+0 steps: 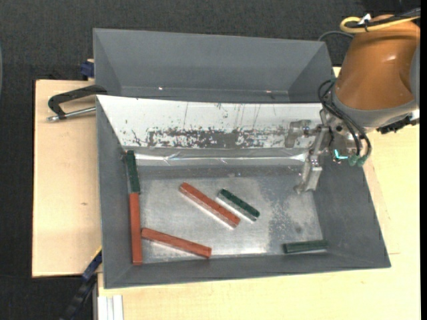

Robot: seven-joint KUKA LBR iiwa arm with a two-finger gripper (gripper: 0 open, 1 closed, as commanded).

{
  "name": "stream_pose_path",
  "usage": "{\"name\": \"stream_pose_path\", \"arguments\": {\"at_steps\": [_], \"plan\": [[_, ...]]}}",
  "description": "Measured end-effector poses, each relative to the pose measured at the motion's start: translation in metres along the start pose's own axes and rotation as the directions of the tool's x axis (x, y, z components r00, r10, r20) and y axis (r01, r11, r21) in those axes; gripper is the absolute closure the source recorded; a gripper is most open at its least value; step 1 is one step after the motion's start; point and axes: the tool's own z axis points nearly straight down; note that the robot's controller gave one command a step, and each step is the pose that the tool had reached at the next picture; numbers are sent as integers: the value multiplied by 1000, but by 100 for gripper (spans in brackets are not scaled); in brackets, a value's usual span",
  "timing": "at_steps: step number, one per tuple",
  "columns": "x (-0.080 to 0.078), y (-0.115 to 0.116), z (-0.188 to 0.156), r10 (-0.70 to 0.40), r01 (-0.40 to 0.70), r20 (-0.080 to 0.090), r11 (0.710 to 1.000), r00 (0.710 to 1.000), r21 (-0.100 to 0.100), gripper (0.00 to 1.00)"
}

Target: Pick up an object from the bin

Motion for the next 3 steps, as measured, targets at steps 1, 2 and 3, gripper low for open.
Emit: {"name": "stream_pose_path", "arguments": {"at_steps": [1,2,3], "plan": [[-1,0,-4,-1,1,8,1000,1000,1,0],[10,13,48,-37,37,13,999,999,2,0],[22,22,110,-228,228,9,974,974,3,0]]}}
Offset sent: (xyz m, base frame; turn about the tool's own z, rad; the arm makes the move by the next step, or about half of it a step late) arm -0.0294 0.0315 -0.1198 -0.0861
